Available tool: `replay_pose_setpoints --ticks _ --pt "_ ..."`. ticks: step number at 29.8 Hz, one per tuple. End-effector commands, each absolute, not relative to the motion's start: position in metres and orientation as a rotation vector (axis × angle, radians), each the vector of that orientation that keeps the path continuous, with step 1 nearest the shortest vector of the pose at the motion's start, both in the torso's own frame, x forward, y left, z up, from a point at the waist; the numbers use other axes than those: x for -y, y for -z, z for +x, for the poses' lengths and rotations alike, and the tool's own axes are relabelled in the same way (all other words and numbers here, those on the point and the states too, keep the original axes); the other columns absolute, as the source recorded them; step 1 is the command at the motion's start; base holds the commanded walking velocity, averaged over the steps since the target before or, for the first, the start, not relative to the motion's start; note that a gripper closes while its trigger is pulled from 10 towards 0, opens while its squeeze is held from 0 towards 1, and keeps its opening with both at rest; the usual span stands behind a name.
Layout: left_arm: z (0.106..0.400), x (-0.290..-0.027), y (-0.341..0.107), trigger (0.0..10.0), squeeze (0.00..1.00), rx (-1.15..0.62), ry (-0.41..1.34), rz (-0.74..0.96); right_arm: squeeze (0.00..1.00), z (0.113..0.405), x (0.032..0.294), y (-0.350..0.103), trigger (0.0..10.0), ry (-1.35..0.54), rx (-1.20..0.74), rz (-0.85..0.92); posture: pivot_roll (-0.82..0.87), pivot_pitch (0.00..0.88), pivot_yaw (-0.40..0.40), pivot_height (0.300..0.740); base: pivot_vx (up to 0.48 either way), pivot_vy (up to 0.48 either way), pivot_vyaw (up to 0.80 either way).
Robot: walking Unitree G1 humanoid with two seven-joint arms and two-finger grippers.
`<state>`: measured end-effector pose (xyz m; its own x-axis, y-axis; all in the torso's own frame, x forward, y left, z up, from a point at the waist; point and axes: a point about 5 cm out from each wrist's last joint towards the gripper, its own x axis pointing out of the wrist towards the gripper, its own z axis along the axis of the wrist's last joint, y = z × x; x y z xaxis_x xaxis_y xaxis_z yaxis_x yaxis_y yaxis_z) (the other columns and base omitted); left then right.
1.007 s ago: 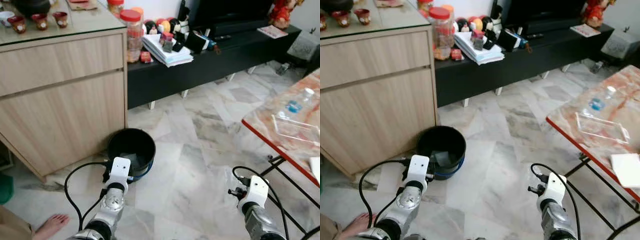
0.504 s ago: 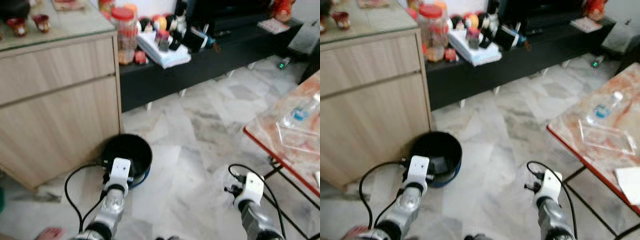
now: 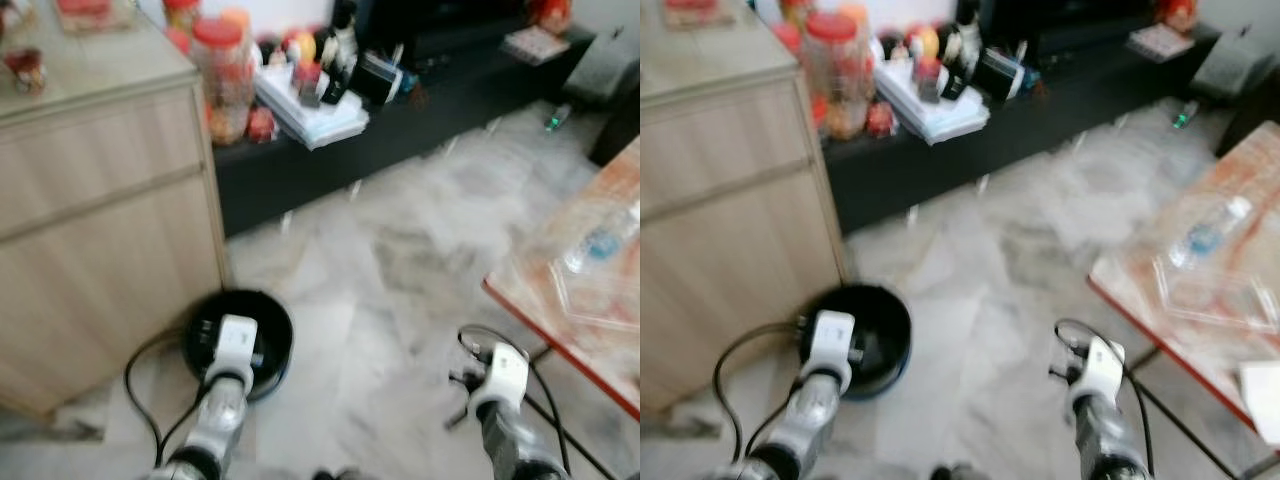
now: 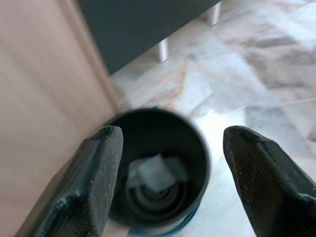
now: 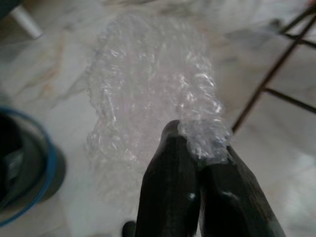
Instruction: Picking trash to rubbish bin
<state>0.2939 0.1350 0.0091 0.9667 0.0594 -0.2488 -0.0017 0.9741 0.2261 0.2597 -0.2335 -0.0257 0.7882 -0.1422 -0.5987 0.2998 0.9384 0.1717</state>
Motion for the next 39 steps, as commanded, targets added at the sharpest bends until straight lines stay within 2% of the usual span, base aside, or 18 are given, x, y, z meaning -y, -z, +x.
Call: replay_pose_setpoints --ticks 1,4,9,32,39 --pt "0.290 -0.141 -0.005 10.0 0.00 -0.279 -0.048 0.231 0.00 0.257 0.232 0.029 10.0 0.240 -0.631 0.269 0.06 0.189 -0.181 0.740 0.394 0.000 0.00" --pt "0.290 -0.141 -0.005 10.0 0.00 -0.279 -0.048 0.231 0.00 0.258 0.231 0.028 10.0 0.222 -0.628 0.254 0.06 0.189 -0.180 0.740 0.396 0.000 0.00" --pt "0.291 -0.141 -0.006 10.0 0.00 -0.265 -0.050 0.225 0.00 0.260 0.229 0.026 10.0 0.202 -0.623 0.243 0.06 0.187 -0.180 0.740 0.385 0.000 0.69" --pt "0.288 -0.139 -0.002 10.0 0.00 -0.287 -0.025 0.227 0.00 0.264 0.225 0.024 10.0 0.178 -0.620 0.248 0.08 0.172 -0.176 0.740 0.000 0.000 0.80" --pt "0.286 -0.138 0.000 10.0 0.00 -0.300 -0.022 0.207 0.00 0.267 0.222 0.023 10.0 0.167 -0.622 0.252 0.08 0.185 -0.181 0.740 0.000 0.000 0.00"
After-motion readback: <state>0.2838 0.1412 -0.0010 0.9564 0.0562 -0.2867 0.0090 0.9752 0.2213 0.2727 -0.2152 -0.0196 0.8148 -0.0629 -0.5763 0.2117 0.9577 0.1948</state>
